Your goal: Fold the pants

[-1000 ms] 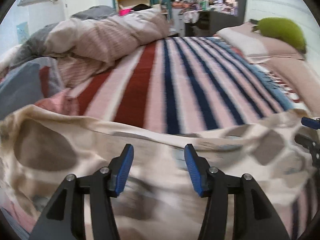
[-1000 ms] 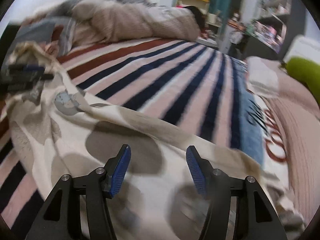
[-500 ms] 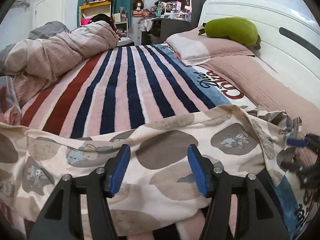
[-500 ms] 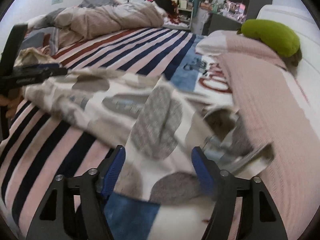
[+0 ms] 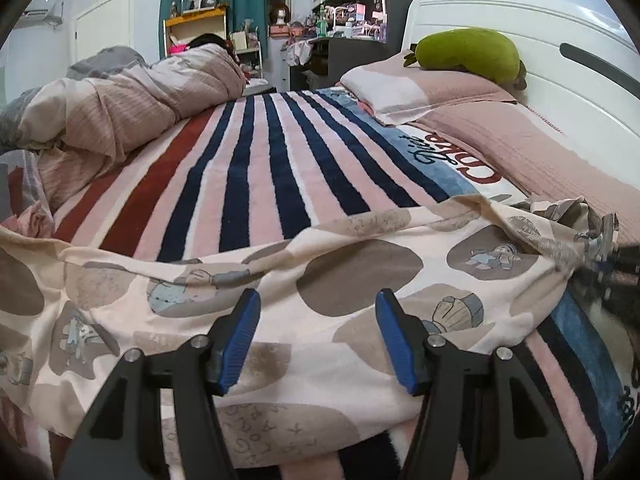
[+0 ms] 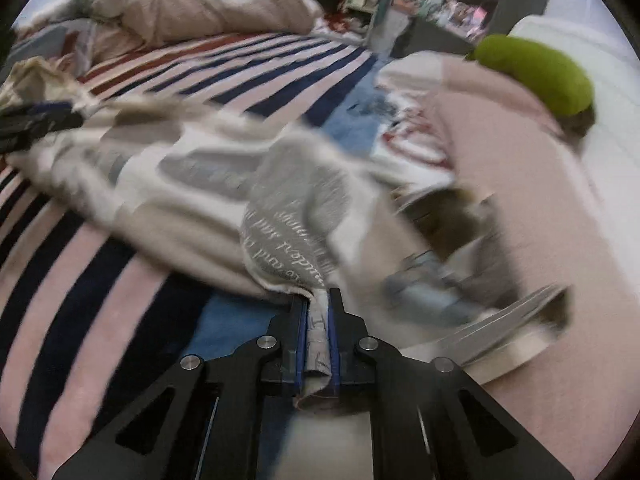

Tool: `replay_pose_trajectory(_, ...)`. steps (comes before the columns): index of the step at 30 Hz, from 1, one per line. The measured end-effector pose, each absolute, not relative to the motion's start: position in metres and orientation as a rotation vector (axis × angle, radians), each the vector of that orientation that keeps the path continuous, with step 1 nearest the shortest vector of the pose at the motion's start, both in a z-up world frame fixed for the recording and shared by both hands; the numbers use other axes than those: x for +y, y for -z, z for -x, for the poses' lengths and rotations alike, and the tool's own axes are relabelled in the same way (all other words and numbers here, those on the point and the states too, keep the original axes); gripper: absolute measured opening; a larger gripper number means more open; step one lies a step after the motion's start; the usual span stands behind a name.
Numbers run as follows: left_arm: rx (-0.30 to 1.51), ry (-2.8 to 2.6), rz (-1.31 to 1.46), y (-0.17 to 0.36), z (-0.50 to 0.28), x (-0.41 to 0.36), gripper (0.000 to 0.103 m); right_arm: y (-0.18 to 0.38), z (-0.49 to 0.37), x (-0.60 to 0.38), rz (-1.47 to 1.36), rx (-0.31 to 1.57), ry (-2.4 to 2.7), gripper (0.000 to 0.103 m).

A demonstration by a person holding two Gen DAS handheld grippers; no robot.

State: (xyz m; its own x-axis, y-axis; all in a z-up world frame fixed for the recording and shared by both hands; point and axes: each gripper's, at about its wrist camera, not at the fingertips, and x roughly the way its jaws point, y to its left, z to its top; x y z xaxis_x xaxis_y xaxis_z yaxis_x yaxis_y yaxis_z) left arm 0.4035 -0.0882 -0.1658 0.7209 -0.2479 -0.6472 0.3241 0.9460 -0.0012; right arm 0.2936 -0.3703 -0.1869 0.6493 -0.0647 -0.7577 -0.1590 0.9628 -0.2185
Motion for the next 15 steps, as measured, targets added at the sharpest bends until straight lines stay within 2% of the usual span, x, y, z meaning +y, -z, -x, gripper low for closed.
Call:
replay_pose_trajectory(6,0.686,0.302,-0.114,0.163,-0.405,-0.081,0.056,0.148,-0.312,-0.392,0.360,0.762,0.085,0.002)
replay_pose_trajectory(11,0.693,0.233,-0.120,0.154,-0.408,-0.060,0.056,0.130,-0.338,-0.415,0.390,0.765,0.175,0.002)
replay_pose_trajectory(12,0.697,0.222,-0.118,0.151,-0.409,-0.052,0.057,0.128,-0.342,-0.420,0.403,0.764,0.197,0.002)
replay_pose_trajectory(14,0.696,0.192,-0.117,0.144,-0.408,-0.037,0.067,0.129,-0.352,-0.428,0.463,0.749,0.259,0.002)
replay_pose_trajectory(15,0.699,0.182,-0.116,0.143,-0.407,-0.032,0.068,0.130,-0.357,-0.434,0.479,0.750,0.277,0.003)
